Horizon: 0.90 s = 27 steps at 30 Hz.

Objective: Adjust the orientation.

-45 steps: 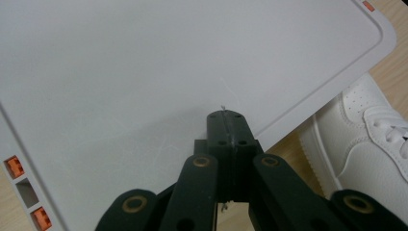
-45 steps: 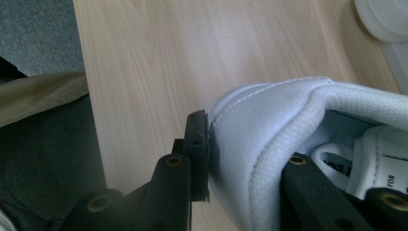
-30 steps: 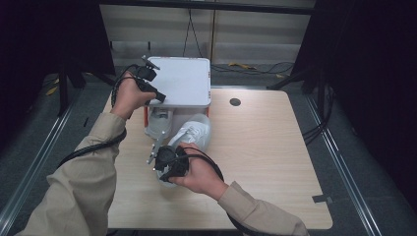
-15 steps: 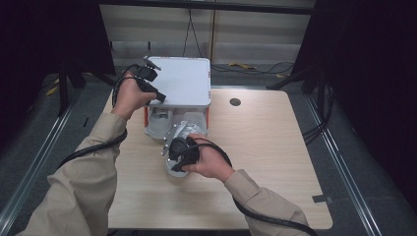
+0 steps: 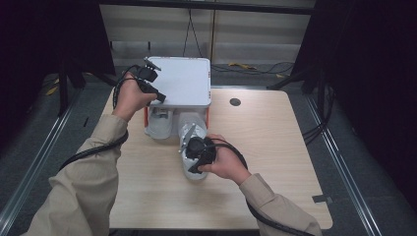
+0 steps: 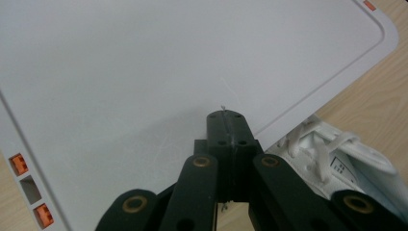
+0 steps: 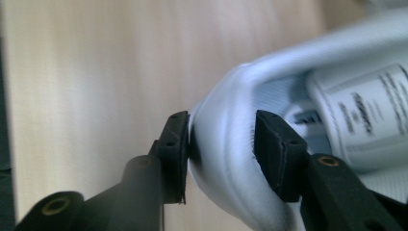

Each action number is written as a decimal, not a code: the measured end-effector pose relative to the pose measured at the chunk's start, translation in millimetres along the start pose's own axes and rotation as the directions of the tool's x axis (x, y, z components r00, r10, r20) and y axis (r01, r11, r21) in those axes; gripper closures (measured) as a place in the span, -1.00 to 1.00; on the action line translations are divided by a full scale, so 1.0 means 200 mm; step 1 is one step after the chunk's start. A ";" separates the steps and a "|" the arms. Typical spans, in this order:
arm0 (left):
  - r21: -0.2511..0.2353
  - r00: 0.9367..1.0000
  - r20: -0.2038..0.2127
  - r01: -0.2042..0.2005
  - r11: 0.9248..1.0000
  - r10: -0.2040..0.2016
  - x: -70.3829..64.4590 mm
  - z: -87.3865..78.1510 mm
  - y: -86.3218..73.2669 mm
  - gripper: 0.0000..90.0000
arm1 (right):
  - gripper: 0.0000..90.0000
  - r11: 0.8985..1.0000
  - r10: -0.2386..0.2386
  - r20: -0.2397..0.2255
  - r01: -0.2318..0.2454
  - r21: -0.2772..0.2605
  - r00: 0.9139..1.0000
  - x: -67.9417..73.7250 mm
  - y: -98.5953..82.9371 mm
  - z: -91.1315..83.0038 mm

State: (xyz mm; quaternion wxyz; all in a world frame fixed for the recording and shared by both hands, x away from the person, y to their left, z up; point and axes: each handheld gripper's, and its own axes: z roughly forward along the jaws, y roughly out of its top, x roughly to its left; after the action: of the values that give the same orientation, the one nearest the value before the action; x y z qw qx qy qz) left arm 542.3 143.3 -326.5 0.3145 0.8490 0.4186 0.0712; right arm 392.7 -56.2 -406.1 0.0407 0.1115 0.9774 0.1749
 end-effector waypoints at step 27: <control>0.007 1.000 0.004 0.001 1.000 -0.001 0.00 0.00 0.01 1.00 | 0.53 0.993 0.067 0.122 -0.053 -0.108 0.990 -0.30 0.11 0.03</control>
State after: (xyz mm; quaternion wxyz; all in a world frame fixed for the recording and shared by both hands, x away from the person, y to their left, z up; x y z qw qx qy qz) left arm 543.7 142.9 -326.3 0.3123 0.8501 0.4187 0.0677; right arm 455.2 -48.0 -401.2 0.1025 0.1493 0.9586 0.2196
